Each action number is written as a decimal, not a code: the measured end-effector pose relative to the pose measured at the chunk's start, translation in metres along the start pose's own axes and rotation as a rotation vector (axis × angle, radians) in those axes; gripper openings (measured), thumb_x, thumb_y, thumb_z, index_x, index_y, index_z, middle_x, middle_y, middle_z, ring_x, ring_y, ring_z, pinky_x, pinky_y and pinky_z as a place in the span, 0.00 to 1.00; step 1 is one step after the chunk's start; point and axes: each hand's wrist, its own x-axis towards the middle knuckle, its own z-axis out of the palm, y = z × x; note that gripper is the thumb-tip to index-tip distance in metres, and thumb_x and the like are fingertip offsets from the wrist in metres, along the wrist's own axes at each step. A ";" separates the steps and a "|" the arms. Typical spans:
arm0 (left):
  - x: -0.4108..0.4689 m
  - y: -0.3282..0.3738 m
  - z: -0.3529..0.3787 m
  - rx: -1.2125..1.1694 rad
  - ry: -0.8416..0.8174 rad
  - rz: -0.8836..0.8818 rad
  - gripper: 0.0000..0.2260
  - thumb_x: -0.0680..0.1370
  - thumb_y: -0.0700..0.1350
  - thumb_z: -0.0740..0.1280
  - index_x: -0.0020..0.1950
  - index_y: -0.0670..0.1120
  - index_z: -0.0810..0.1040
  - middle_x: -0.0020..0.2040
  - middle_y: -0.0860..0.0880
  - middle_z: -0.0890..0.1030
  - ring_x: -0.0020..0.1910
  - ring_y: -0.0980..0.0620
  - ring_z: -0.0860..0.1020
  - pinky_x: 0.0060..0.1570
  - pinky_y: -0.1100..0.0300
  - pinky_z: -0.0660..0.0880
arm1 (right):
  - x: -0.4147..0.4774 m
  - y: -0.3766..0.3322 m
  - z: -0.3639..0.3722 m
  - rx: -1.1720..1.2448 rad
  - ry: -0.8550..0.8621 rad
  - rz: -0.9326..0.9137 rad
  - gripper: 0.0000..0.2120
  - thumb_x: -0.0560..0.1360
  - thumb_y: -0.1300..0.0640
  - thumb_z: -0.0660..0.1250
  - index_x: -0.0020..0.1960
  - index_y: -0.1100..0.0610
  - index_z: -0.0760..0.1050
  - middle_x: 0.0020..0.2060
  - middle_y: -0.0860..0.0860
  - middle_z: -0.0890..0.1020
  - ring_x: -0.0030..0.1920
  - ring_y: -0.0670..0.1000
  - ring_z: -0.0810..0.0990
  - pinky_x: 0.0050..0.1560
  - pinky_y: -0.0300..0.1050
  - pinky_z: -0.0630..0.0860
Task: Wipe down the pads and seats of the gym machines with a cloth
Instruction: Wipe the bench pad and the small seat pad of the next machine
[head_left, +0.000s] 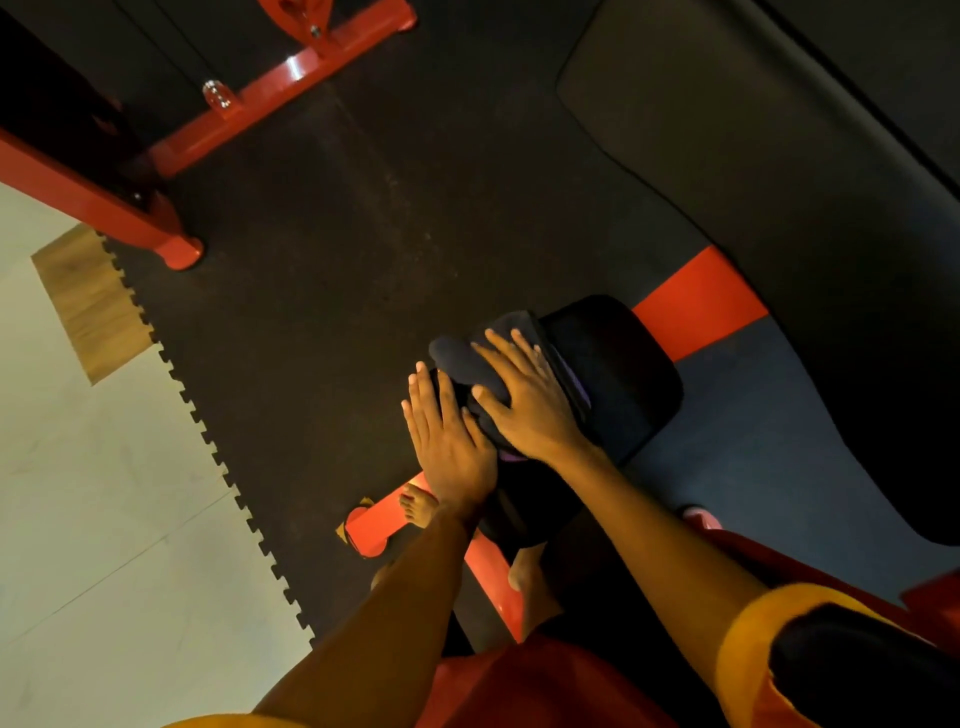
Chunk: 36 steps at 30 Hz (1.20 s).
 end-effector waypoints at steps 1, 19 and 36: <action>0.000 0.000 0.001 0.006 0.004 0.009 0.26 0.81 0.45 0.51 0.80 0.39 0.61 0.82 0.41 0.57 0.82 0.44 0.51 0.80 0.45 0.47 | -0.018 0.005 0.001 0.007 -0.001 -0.020 0.30 0.81 0.43 0.56 0.81 0.50 0.60 0.82 0.47 0.59 0.82 0.50 0.49 0.81 0.51 0.45; 0.004 -0.001 0.004 0.052 0.014 -0.010 0.31 0.78 0.44 0.52 0.81 0.38 0.55 0.82 0.42 0.56 0.82 0.45 0.52 0.80 0.46 0.48 | -0.058 0.035 -0.008 -0.022 -0.077 -0.119 0.31 0.79 0.48 0.57 0.81 0.55 0.61 0.81 0.49 0.60 0.82 0.50 0.52 0.81 0.45 0.45; 0.025 -0.008 -0.009 -0.053 -0.013 0.058 0.24 0.77 0.45 0.58 0.71 0.38 0.72 0.68 0.40 0.74 0.70 0.41 0.70 0.73 0.47 0.64 | -0.040 0.041 -0.026 -0.069 -0.082 -0.031 0.32 0.80 0.49 0.63 0.82 0.50 0.58 0.82 0.49 0.55 0.82 0.50 0.52 0.82 0.51 0.48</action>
